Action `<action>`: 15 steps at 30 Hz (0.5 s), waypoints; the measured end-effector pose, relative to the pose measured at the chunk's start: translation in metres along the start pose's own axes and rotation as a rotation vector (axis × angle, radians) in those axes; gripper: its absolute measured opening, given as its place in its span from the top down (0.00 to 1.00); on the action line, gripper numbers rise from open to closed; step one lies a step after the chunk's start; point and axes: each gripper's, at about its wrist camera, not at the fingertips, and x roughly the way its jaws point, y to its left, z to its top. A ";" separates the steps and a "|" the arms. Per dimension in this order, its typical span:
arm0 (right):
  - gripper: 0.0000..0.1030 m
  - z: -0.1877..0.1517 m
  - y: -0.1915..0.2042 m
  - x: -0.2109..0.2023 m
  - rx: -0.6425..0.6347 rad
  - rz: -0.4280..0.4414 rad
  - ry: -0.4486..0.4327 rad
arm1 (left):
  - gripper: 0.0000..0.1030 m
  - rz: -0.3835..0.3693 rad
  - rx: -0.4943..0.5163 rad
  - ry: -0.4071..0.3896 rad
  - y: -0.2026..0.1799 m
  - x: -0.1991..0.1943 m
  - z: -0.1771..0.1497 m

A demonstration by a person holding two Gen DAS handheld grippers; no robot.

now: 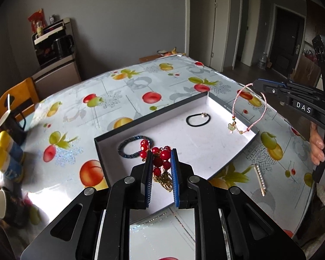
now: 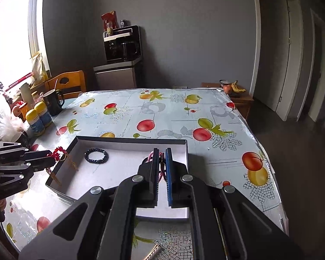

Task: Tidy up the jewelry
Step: 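Lower both held items into the box and open both grippers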

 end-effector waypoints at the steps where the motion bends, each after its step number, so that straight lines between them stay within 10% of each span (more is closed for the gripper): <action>1: 0.95 0.000 0.000 0.005 0.006 0.004 0.009 | 0.84 0.000 -0.006 0.011 0.002 0.006 0.000; 15: 0.95 -0.022 -0.003 0.061 0.052 0.028 0.138 | 0.84 0.025 -0.065 0.133 0.027 0.062 -0.019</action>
